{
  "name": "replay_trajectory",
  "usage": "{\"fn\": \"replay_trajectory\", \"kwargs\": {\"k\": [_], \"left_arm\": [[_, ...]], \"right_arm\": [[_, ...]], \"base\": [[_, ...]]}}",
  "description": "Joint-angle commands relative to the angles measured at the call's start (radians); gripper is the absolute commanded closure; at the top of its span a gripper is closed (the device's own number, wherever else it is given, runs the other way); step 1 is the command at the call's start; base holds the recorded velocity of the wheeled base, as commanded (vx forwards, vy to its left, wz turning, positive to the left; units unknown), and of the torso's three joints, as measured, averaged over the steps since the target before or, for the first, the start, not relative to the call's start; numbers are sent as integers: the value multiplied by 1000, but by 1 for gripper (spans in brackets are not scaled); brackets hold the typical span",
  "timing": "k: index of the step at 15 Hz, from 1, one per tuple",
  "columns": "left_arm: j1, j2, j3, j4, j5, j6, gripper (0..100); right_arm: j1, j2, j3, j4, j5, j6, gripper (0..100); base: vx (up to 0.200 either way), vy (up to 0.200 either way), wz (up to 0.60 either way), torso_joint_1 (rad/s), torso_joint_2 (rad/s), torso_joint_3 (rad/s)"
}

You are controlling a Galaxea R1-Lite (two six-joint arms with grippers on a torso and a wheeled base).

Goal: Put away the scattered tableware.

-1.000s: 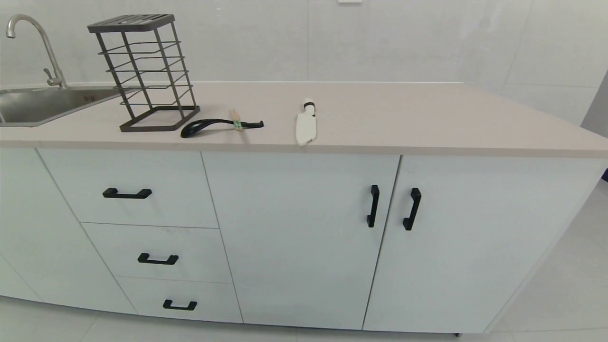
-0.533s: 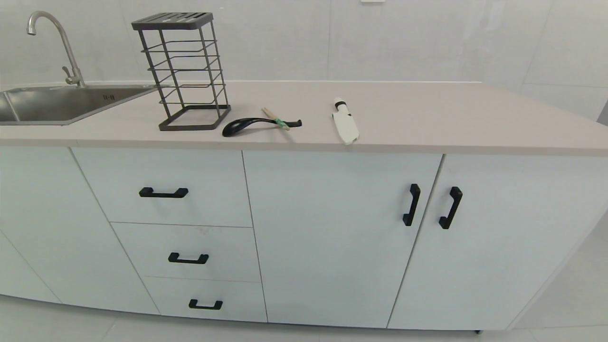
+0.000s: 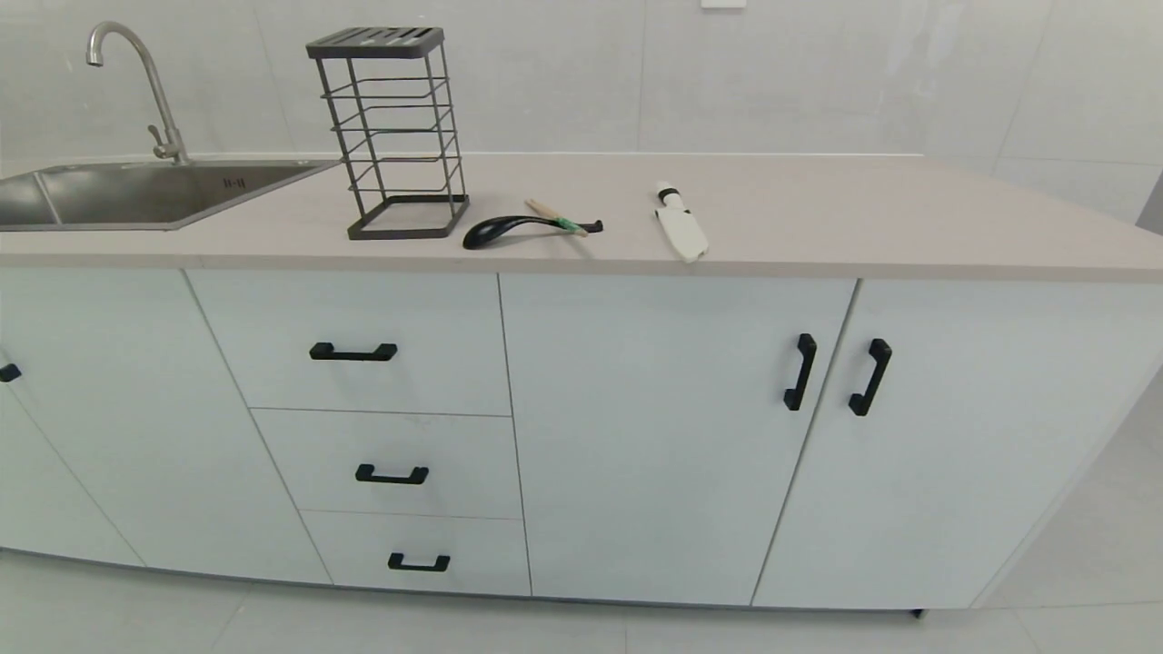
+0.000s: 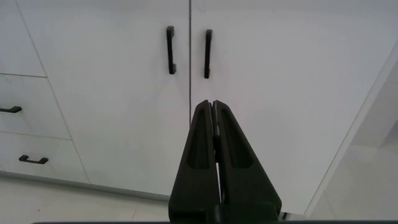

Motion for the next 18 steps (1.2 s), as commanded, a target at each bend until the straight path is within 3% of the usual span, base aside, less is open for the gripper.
{"fn": "replay_trajectory", "kwargs": {"k": [1,5,10,14,18], "left_arm": [[0,0,0,-2,1,1,0],[0,0,0,-2,1,-2,0],[0,0,0,0,-1,6,0],[0,0,0,-2,1,1,0],[0,0,0,-2,-1,7,0]], "right_arm": [[1,1,0,0,-1,0,100],[1,1,0,0,-1,0,100],[1,1,0,0,-1,3,100],[1,1,0,0,-1,12,100],[1,1,0,-2,-1,12,100]], "base": [[200,200,0,7,-7,2],[50,0,0,-3,-1,-1],[200,0,0,2,1,2],[0,0,0,0,0,0],[0,150,0,-1,2,2]]}}
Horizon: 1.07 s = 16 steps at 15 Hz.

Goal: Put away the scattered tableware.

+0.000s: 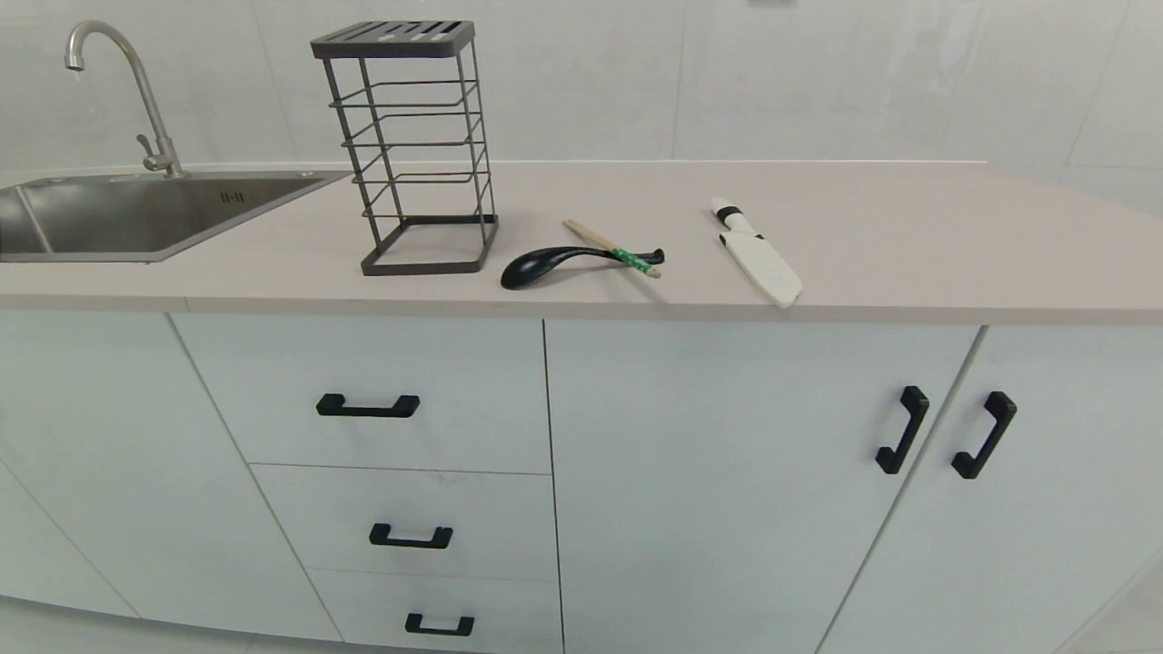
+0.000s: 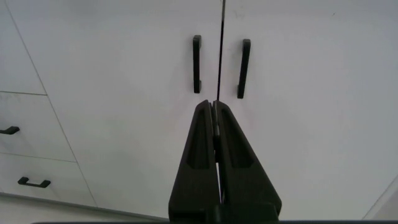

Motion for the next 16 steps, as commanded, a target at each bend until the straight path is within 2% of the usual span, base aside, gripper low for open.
{"fn": "replay_trajectory", "kwargs": {"k": [1,5,7,11,14,16], "left_arm": [[-1,0,0,0,1,-1,0],[-1,0,0,0,1,-1,0],[-1,0,0,0,-15,43,0],[-1,0,0,2,-18,42,0],[-1,4,-1,3,-24,43,0],[-1,1,0,3,-25,42,0]], "right_arm": [[0,1,0,-2,1,-1,100],[0,1,0,0,1,-3,100],[0,1,0,-2,1,-1,100],[0,1,0,-3,1,-1,100],[0,1,0,-3,-1,-1,100],[0,1,0,-3,1,-1,100]], "base": [[0,0,0,0,0,0],[0,0,0,0,0,0],[0,0,0,0,0,0],[0,0,0,0,0,0],[0,200,0,2,1,7],[0,0,0,0,0,0]]}}
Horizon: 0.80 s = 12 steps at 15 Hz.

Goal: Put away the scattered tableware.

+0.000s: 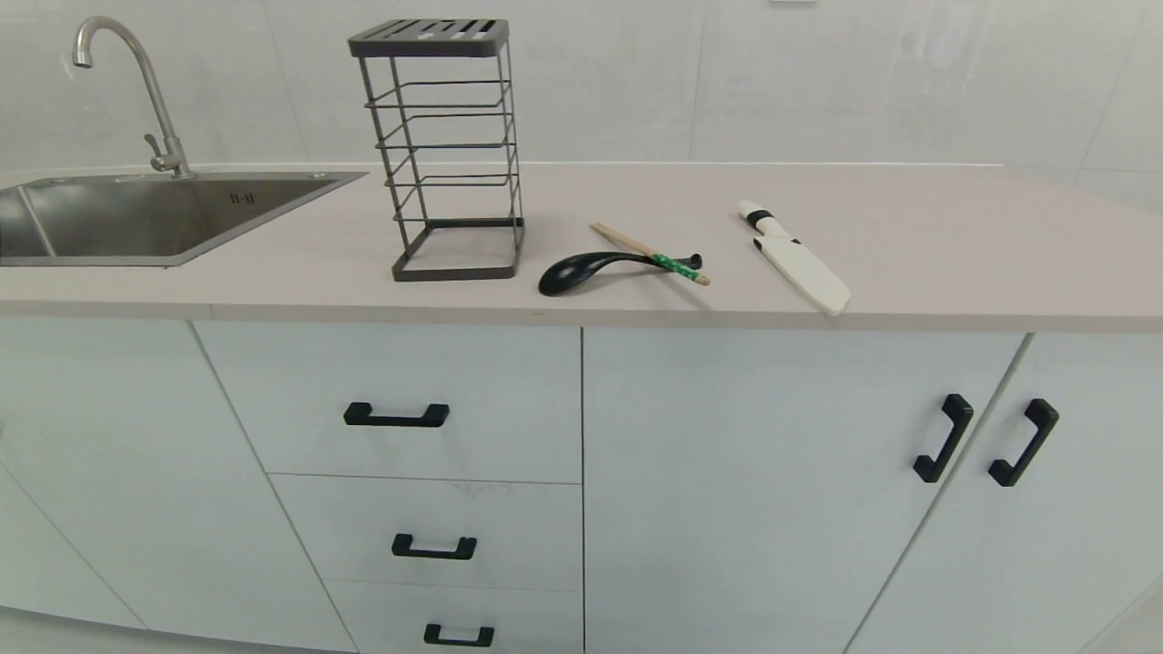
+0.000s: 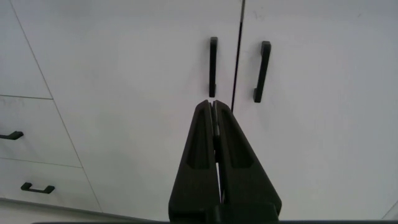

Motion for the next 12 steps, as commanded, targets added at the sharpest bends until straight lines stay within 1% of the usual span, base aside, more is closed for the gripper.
{"fn": "replay_trajectory", "kwargs": {"k": [1,4,7,12], "left_arm": [[0,1,0,0,-1,1,0],[0,1,0,0,-1,-1,0],[0,1,0,-1,-1,-1,0],[0,1,0,-1,2,2,0]], "right_arm": [[1,1,0,-1,1,0,100],[1,1,0,-1,1,0,100],[1,1,0,-1,1,0,100],[1,1,0,-1,1,0,100]], "base": [[0,0,0,0,0,0],[0,0,0,0,0,0],[-200,0,0,1,-2,2],[0,0,0,0,0,0]]}}
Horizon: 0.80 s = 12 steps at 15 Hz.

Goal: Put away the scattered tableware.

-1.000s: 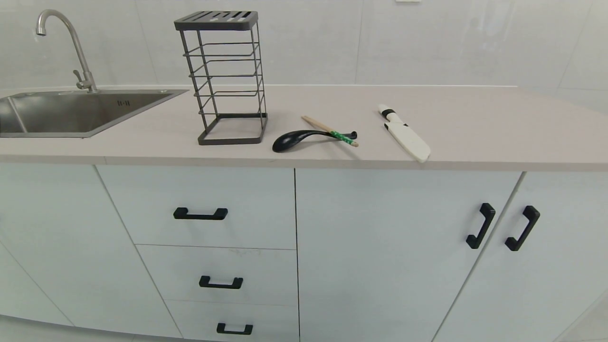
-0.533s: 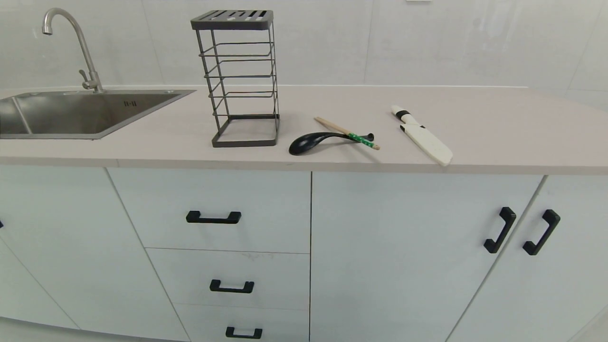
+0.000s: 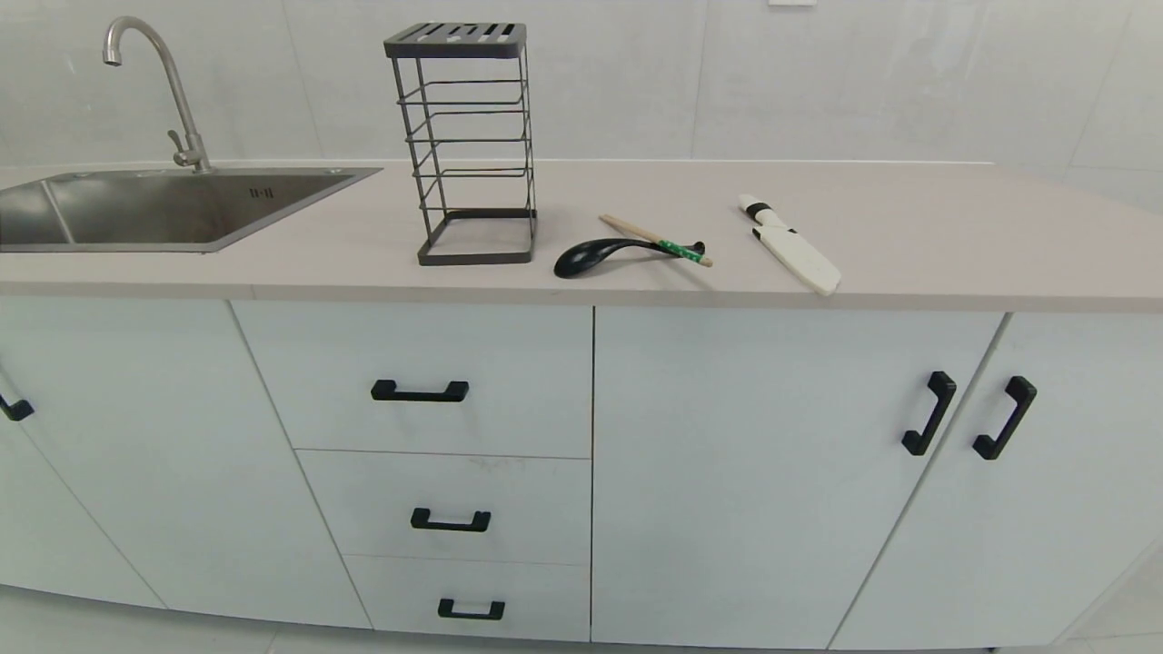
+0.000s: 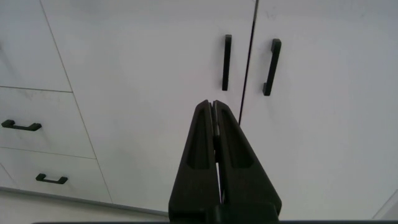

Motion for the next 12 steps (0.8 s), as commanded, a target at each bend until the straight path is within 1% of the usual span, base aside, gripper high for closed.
{"fn": "replay_trajectory", "kwargs": {"k": [1,2,3,4,5,6,7,8,9,10,11,12], "left_arm": [[1,1,0,-1,-1,-2,0],[1,1,0,-4,-4,20,0],[1,1,0,-7,-20,54,0],[1,1,-14,-24,-56,55,0],[7,20,-124,-85,-109,20,0],[27,184,-370,-177,-158,-108,0],[16,227,-422,-165,-173,-109,0],[5,257,-396,-108,-224,-68,0],[5,266,-379,-76,-251,-46,0],[-15,337,-308,58,-371,58,0],[-48,428,-273,101,-406,152,0],[-97,556,-259,102,-406,285,0]], "right_arm": [[0,1,0,0,0,0,100],[0,1,0,0,0,6,100],[0,1,0,0,0,6,100],[0,1,0,0,0,6,100],[0,1,0,0,0,6,100],[0,1,0,0,0,7,100],[0,1,0,0,0,7,100],[0,1,0,0,0,7,100],[0,1,0,0,0,7,100],[0,1,0,2,0,6,100],[0,1,0,3,0,6,100],[0,1,0,3,0,6,100]], "base": [[0,0,0,0,0,0],[0,0,0,0,0,0],[0,0,0,0,0,0],[0,0,0,0,0,0],[0,0,0,0,0,0],[0,0,0,0,0,0],[0,0,0,0,0,0],[0,0,0,0,0,0],[0,0,0,0,0,0],[0,0,0,0,0,0],[0,0,0,0,0,0],[0,0,0,0,0,0]]}}
